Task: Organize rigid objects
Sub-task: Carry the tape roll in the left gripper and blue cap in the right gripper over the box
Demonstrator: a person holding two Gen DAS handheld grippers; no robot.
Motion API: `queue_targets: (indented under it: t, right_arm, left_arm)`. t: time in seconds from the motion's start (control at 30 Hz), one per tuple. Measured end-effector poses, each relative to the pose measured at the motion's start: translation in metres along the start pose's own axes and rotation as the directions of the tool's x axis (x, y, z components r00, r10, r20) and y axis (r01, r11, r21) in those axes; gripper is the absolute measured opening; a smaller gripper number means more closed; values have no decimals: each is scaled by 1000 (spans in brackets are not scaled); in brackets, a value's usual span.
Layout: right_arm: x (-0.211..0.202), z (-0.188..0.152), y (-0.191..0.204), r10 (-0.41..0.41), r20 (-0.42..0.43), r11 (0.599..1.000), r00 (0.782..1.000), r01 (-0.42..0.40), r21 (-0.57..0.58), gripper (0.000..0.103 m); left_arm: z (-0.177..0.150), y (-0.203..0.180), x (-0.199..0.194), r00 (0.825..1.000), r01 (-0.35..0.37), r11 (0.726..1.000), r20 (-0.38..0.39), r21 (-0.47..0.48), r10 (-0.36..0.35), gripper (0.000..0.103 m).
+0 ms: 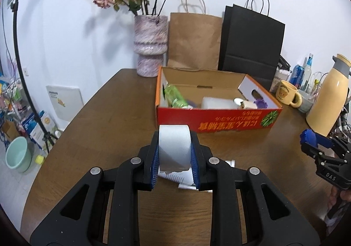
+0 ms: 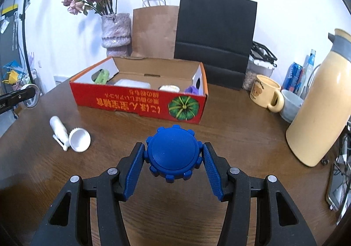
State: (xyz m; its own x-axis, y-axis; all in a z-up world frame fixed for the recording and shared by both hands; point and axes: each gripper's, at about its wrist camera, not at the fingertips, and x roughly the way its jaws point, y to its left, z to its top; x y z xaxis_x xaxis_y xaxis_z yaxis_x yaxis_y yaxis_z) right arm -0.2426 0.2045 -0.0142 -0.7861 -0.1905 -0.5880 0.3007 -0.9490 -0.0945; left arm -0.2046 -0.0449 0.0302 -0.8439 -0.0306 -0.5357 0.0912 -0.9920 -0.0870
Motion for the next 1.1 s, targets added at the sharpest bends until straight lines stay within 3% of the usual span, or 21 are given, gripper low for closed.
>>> queue_targets:
  t: [0.6, 1.1]
  right_arm:
    - [14, 53, 18, 39, 90, 999, 995, -38, -4, 59]
    - [59, 92, 12, 61, 119, 997, 991, -65, 29, 59]
  left_arm:
    - [41, -28, 20, 998, 27, 999, 48, -18, -27, 21]
    - [65, -40, 63, 998, 24, 999, 52, -42, -22, 21]
